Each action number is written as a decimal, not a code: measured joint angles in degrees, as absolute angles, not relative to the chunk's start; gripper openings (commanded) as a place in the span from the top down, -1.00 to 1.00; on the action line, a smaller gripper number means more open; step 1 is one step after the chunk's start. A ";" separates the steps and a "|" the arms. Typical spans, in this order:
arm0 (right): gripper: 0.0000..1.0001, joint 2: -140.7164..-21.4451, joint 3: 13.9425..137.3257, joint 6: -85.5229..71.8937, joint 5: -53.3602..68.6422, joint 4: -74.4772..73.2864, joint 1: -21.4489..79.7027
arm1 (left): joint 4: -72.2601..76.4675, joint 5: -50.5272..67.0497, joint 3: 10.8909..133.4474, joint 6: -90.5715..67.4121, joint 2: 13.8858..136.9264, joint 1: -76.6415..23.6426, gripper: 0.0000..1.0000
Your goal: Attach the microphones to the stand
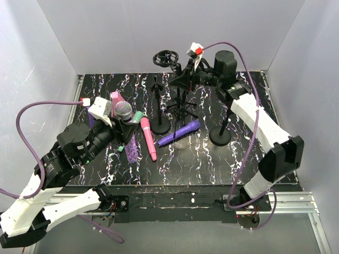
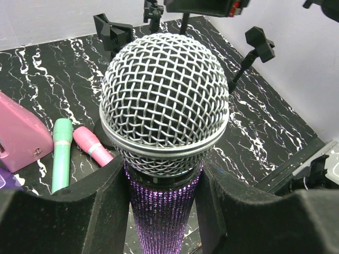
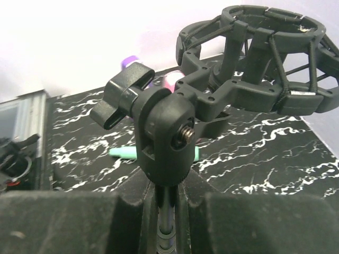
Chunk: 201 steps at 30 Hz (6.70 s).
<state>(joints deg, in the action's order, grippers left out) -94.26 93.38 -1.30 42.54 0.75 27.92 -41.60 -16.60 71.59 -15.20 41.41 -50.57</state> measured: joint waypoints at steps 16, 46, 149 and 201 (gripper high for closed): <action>0.97 -72.64 76.03 20.43 65.21 -22.65 27.83 | -36.86 -10.72 72.38 -15.57 42.00 -50.57 1.00; -0.14 -73.71 55.07 36.42 72.18 -16.69 26.76 | -31.07 -6.02 70.65 -18.68 42.04 -50.57 1.00; -0.97 -56.07 36.62 36.14 73.54 -25.36 11.62 | 0.03 -5.08 73.73 -14.83 65.67 -49.19 1.00; -0.97 -56.73 36.56 36.16 73.73 -25.32 11.60 | 13.34 -0.01 51.27 -16.36 61.34 -49.47 1.00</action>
<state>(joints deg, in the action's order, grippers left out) -56.73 36.56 36.16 73.73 -25.32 11.60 13.34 -0.01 51.27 -16.36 61.34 -49.47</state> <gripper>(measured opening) 0.983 0.423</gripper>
